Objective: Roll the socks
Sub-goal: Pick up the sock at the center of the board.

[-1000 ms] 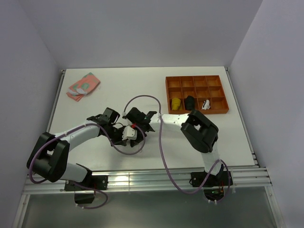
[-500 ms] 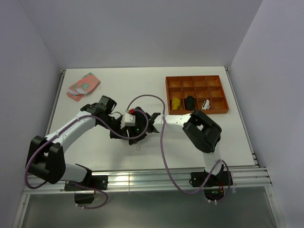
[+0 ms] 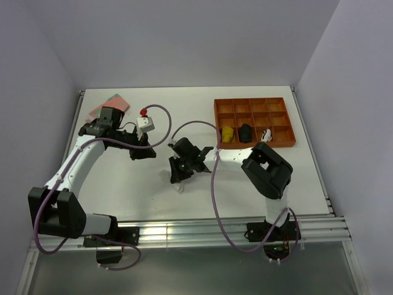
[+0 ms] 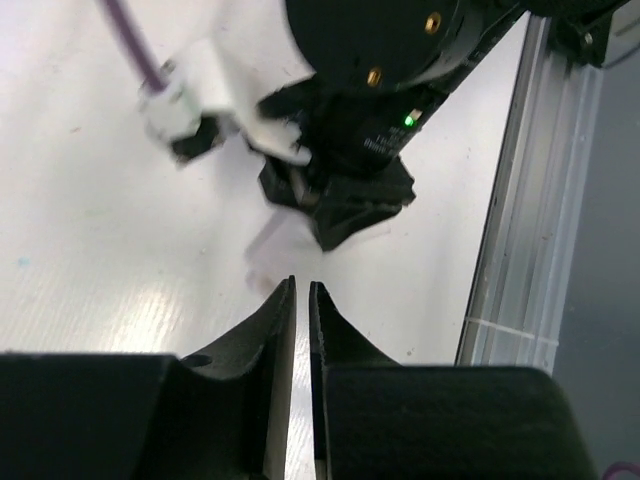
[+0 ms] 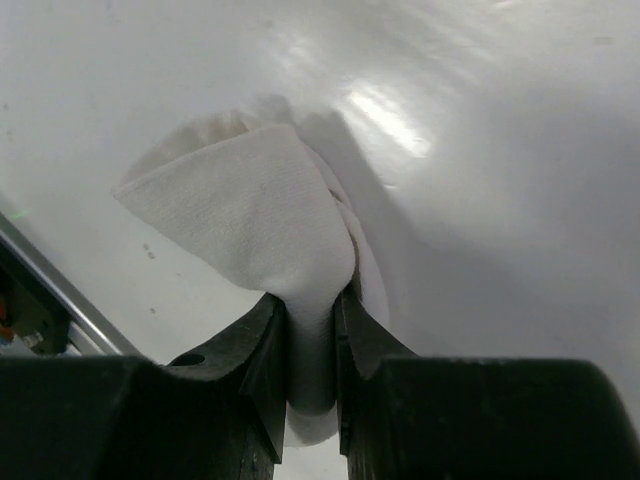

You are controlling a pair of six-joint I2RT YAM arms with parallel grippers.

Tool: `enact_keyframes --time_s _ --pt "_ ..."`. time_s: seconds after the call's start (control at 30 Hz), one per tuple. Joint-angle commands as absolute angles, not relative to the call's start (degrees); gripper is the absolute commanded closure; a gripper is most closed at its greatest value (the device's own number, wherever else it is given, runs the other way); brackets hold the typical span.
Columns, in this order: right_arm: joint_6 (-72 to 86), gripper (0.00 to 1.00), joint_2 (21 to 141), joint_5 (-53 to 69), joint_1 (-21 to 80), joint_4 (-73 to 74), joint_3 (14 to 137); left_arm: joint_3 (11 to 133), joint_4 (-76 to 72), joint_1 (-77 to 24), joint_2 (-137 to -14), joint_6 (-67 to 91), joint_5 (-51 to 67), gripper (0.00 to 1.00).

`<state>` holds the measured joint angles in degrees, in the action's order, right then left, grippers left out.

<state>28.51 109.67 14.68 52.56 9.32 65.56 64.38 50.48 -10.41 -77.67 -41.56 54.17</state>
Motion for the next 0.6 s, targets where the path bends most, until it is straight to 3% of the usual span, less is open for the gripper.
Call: enact_keyframes --time_s 0.0,0.57 --pt "27.16 1.0 108.55 5.63 49.66 14.5 61.97 67.67 49.83 -8.27 -74.45 -36.57 56.87 0.85" --pt "27.69 1.0 99.58 7.56 43.77 17.4 62.93 66.27 52.56 -5.27 -74.44 -37.62 56.25 0.86"
